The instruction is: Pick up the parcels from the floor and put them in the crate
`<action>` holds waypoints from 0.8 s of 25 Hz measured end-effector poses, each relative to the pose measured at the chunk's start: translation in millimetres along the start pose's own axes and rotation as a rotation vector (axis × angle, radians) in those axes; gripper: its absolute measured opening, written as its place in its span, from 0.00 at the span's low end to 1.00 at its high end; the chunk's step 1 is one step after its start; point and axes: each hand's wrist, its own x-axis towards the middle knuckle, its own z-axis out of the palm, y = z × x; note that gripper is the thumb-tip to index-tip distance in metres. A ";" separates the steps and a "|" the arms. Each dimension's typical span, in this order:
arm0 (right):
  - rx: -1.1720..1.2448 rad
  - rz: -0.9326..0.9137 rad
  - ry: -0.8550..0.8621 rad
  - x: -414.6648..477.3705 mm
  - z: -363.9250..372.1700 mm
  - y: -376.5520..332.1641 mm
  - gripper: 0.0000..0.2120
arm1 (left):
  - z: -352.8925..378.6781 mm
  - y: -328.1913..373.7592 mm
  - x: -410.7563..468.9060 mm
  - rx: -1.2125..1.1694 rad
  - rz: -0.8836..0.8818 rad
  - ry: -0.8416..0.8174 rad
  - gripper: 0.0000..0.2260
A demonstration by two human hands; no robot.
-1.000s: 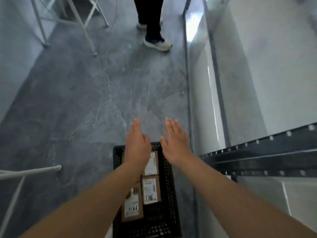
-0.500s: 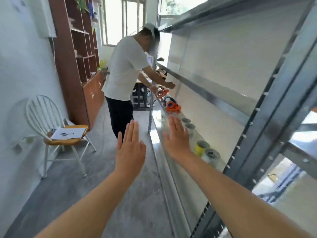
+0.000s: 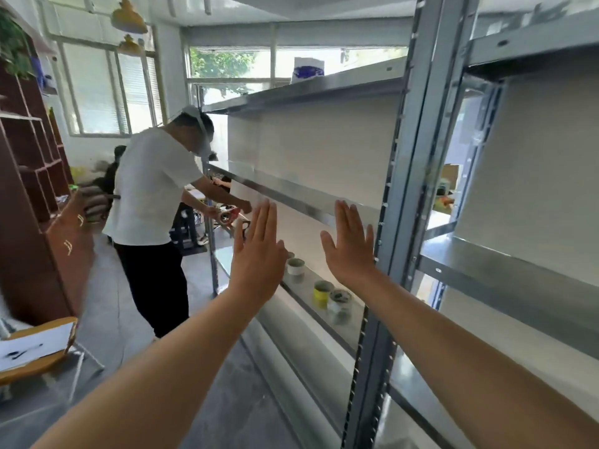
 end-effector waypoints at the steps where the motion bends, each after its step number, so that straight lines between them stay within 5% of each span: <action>1: -0.024 0.034 0.030 -8.7 -6.1 1.1 0.31 | -0.3 5.1 -0.2 -0.020 0.032 -0.020 0.29; 10: -0.297 0.308 0.070 -123.1 -105.4 53.2 0.30 | 10.3 115.8 -46.6 -0.248 0.304 -0.160 0.29; 20: -0.442 0.543 0.272 -296.3 -286.4 111.6 0.30 | -82.5 293.7 -128.9 -0.531 0.532 -0.098 0.29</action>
